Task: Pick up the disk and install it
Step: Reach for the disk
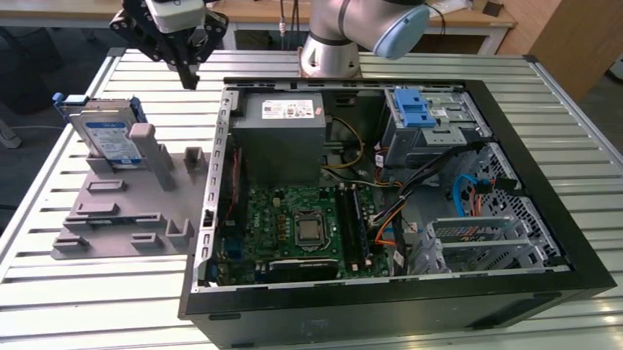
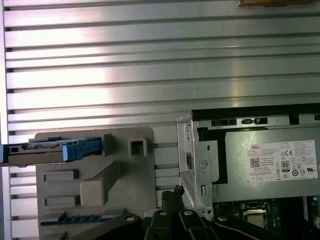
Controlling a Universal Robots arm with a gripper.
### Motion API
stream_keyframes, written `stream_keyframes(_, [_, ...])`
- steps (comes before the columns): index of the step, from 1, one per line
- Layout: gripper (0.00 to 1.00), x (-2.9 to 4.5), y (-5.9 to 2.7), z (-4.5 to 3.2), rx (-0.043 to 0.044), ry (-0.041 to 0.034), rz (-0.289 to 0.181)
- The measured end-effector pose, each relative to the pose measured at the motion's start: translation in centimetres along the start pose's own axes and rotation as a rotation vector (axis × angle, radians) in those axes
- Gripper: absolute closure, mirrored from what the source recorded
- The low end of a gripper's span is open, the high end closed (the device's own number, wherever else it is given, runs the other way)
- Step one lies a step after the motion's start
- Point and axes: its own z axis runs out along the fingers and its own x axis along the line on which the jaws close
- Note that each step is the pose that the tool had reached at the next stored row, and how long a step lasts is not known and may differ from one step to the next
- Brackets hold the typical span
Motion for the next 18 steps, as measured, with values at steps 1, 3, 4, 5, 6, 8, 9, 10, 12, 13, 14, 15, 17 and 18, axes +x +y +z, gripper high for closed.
stream_keyframes(1, [0.89,0.13,0.02,0.01,0.0000,0.0001,0.000])
stream_keyframes(3, [0.89,0.40,0.05,0.02,0.0000,0.0002,0.000])
stream_keyframes(4, [0.89,0.54,0.07,0.03,0.0000,0.0003,0.000])
stream_keyframes(5, [0.89,0.68,0.10,0.04,0.0000,0.0004,0.000])
stream_keyframes(6, [0.89,0.84,0.11,0.05,0.0000,0.0004,0.000])
stream_keyframes(8, [0.89,1.21,0.12,0.06,0.0000,0.0005,0.000])
stream_keyframes(9, [0.89,1.44,0.13,0.06,0.0000,0.0006,0.000])
stream_keyframes(10, [0.89,1.69,0.15,0.06,0.0000,0.0006,0.000])
stream_keyframes(12, [0.89,2.16,0.17,0.07,0.0001,0.0008,0.000])
stream_keyframes(13, [0.89,2.37,0.20,0.08,0.0001,0.0009,0.000])
stream_keyframes(14, [0.89,2.56,0.26,0.10,0.0001,0.0010,0.000])
stream_keyframes(15, [0.89,2.73,0.32,0.12,0.0000,0.0012,0.000])
stream_keyframes(17, [0.89,3.10,0.41,0.15,0.0002,0.0023,0.000])
stream_keyframes(18, [0.89,3.27,0.46,0.16,0.0002,0.0031,0.000])
